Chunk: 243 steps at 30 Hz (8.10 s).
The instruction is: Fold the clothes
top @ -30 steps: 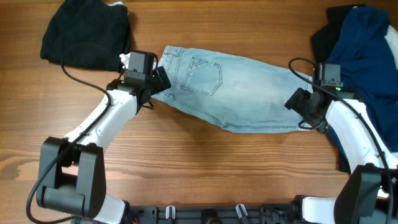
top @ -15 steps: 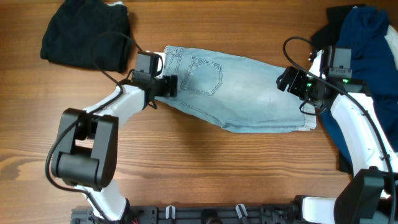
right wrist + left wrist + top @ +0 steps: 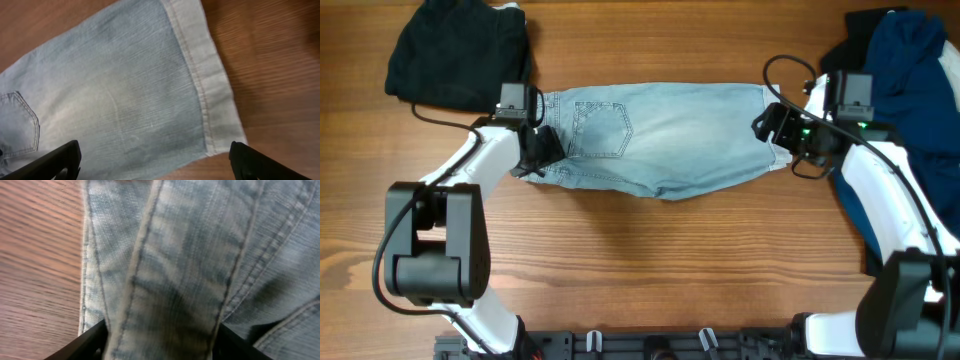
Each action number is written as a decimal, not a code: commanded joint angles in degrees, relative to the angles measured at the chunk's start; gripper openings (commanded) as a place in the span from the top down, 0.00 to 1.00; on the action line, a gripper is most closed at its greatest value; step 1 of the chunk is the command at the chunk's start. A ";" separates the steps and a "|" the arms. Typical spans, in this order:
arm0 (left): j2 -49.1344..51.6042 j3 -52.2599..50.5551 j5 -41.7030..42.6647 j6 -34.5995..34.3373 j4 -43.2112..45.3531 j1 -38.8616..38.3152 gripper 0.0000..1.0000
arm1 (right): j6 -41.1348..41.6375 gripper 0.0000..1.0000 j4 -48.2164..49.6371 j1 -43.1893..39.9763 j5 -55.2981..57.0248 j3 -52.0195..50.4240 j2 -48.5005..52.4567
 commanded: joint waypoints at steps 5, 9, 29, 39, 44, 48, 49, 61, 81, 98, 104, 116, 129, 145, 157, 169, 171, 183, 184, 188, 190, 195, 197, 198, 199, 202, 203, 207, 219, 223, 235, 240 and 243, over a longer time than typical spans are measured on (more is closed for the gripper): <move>0.33 -1.81 2.64 3.74 -0.17 1.46 0.34 | -1.25 0.65 6.80 0.72 -3.96 0.94 7.06; -6.56 0.13 2.64 3.78 -2.89 1.46 0.16 | 0.94 0.86 8.79 0.72 -2.03 0.94 12.81; -0.37 0.07 4.61 13.99 3.67 4.13 0.03 | -1.09 0.82 9.81 0.72 2.64 0.94 18.49; 5.95 0.04 7.72 13.66 6.40 4.04 0.25 | -1.09 0.82 9.90 0.72 2.64 0.94 18.49; 6.08 0.04 11.02 13.42 7.17 3.48 0.73 | -0.96 0.81 9.84 0.72 2.62 0.94 18.49; 5.60 2.97 12.94 15.10 2.25 4.31 0.96 | -0.96 0.84 9.66 0.72 1.62 0.94 18.47; 5.22 5.31 13.18 16.50 -1.57 4.83 0.96 | -0.98 0.85 9.70 0.72 0.37 0.94 18.43; 2.25 45.44 11.80 28.65 -43.04 6.25 0.96 | -1.49 0.81 4.72 0.72 -12.48 0.96 5.33; 2.45 47.50 14.05 18.18 -36.63 -12.33 0.96 | 0.63 0.88 8.26 0.72 -13.75 0.83 16.37; 6.62 47.47 4.04 8.87 -31.08 -22.32 0.96 | 3.26 0.90 9.75 -0.57 -13.73 0.90 16.31; -6.71 47.47 4.09 12.33 -38.45 -11.21 0.96 | 3.37 0.90 9.49 1.46 -13.66 0.83 16.31; -10.75 47.47 1.99 13.79 -42.97 -9.33 0.96 | 3.32 0.89 9.29 5.49 -10.86 0.59 16.52; -10.23 47.45 8.94 13.55 -42.12 -9.75 0.96 | 6.43 0.92 11.30 7.10 -8.55 0.59 26.21; 15.87 45.72 12.13 2.34 -26.34 -28.22 0.94 | 6.49 0.93 11.19 7.10 -9.60 0.59 26.56; 20.46 45.72 16.17 1.88 -19.32 -31.85 0.42 | 6.60 0.93 11.43 7.10 -9.62 0.61 26.56; 9.53 46.23 15.37 10.95 -29.05 -20.63 0.00 | 6.88 0.82 9.92 3.74 -17.16 4.22 20.26; 9.18 46.23 15.89 12.92 -30.34 -20.02 0.00 | 6.32 0.65 6.62 2.69 -16.09 6.16 15.45; 12.59 44.96 9.09 34.34 -30.80 -36.20 0.00 | 2.71 0.00 -7.21 -10.38 -7.65 8.81 0.76; 13.46 44.94 7.15 34.86 -30.99 -37.48 0.00 | 1.70 0.01 -7.67 -11.06 -7.65 8.81 0.74; 17.59 44.92 4.00 38.47 -31.06 -41.13 0.00 | -0.11 0.01 -8.31 -11.96 -7.63 8.81 0.74; 19.78 44.92 3.93 41.70 -30.99 -42.75 0.00 | -0.70 0.00 -8.31 -11.93 -7.63 8.81 0.74; 26.27 44.92 -2.95 42.80 -27.98 -44.81 0.00 | -1.11 0.01 -8.28 -11.93 -7.61 8.81 0.76; 28.81 44.92 -3.48 42.80 -25.53 -44.81 0.00 | -1.22 0.00 -8.28 -11.93 -7.61 8.81 0.76; 30.03 44.92 -3.48 42.80 -24.61 -44.78 0.00 | -1.42 0.01 -8.28 -11.93 -7.58 8.81 0.74; 30.56 44.92 -3.48 42.80 -24.28 -44.81 0.00 | -1.60 0.00 -8.28 -11.93 -7.58 8.81 0.76; 32.41 44.92 -4.33 42.77 -22.97 -44.81 0.00 | -1.60 0.00 -8.26 -11.93 -6.95 8.81 0.76; 32.89 44.92 -4.96 42.77 -22.49 -44.78 0.01 | -1.60 0.01 -8.26 -11.93 -6.80 8.81 0.76; 33.20 44.94 -6.80 41.00 -21.49 -44.57 0.96 | -1.55 0.00 -8.26 -11.93 -6.32 8.81 0.76; 18.64 55.34 -19.71 20.15 -27.93 -29.53 0.96 | -1.14 0.01 -8.07 -11.93 -6.34 8.81 0.76; 11.65 58.95 -19.71 20.22 -25.14 -20.90 0.96 | -1.09 0.01 -8.15 -11.93 -6.34 8.81 0.76; 3.96 59.78 -21.00 33.48 -13.73 2.99 0.96 | -0.94 0.01 -8.57 -11.93 -6.34 8.79 0.85; 4.46 59.78 -20.74 39.36 -3.21 11.08 0.96 | -0.76 0.01 -8.79 -11.80 -6.32 8.52 1.29; 5.99 59.78 -18.84 41.22 2.56 14.05 0.96 | -0.94 0.01 -8.76 -11.72 -6.29 8.37 1.29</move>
